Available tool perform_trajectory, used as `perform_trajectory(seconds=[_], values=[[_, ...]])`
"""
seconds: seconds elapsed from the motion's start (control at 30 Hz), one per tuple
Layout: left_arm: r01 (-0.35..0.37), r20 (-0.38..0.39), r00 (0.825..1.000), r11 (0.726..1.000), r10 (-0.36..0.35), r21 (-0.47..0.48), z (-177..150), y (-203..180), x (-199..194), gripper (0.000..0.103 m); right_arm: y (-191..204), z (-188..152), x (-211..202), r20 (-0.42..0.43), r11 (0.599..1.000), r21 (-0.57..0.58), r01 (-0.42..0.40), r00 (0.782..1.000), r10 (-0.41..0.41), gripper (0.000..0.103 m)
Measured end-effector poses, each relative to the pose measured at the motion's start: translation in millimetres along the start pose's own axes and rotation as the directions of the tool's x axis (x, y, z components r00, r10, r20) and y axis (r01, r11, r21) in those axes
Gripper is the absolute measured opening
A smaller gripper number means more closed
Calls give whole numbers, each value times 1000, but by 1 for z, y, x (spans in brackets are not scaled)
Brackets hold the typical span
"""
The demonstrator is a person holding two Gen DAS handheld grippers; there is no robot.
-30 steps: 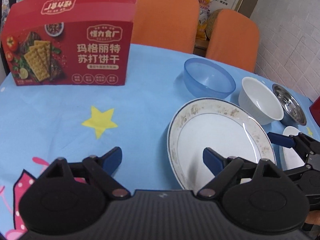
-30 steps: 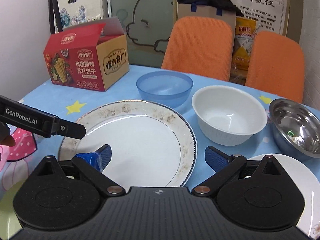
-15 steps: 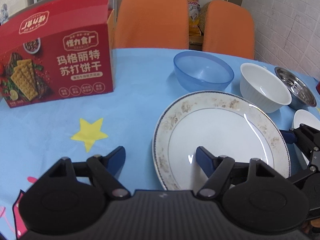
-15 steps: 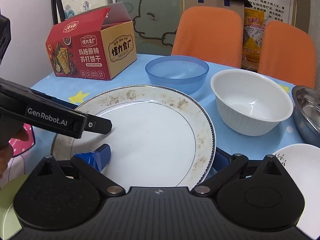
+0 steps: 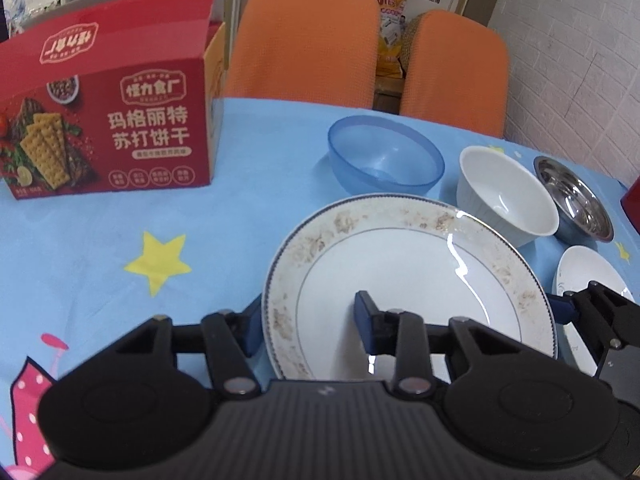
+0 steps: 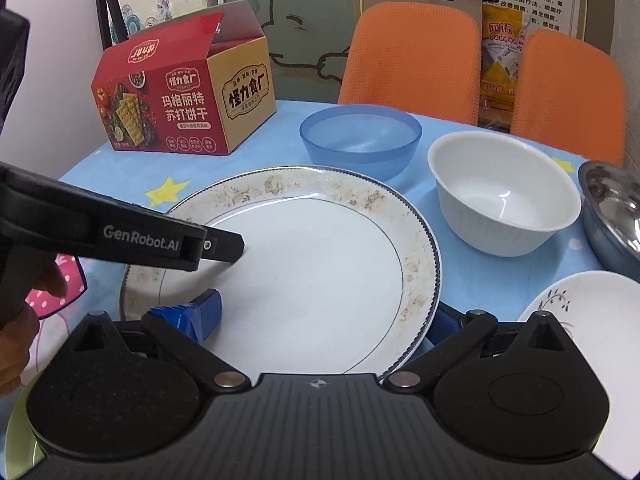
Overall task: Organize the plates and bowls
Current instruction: 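Lift the gold-rimmed plate onto the green plate and open the left gripper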
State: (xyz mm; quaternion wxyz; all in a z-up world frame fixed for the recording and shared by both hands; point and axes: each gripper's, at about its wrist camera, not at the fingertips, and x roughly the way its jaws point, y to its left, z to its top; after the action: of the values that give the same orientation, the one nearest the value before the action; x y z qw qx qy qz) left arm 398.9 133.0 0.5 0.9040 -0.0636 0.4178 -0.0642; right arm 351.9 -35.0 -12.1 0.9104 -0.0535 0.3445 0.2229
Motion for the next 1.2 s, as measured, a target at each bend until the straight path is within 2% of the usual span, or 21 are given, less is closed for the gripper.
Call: perform_trajectory(seconds=[0.2, 0.47, 1.03, 1.2], values=[[-12, 33, 999, 999, 11, 32, 0, -10, -20, 33, 0, 3, -19, 46, 1000, 29, 2, 999, -3, 91], [-15, 53, 999, 999, 13, 38, -12, -18, -48, 33, 9, -4, -48, 66, 998, 63, -10, 998, 6, 91], [10, 17, 1000, 999, -11, 35, -83, -22, -94, 33, 38, -55, -96, 65, 988, 150, -20, 998, 10, 91], [-21, 20, 1000, 999, 20, 44, -114, -23, -105, 33, 51, -79, -104, 52, 982, 186, -26, 999, 16, 91]])
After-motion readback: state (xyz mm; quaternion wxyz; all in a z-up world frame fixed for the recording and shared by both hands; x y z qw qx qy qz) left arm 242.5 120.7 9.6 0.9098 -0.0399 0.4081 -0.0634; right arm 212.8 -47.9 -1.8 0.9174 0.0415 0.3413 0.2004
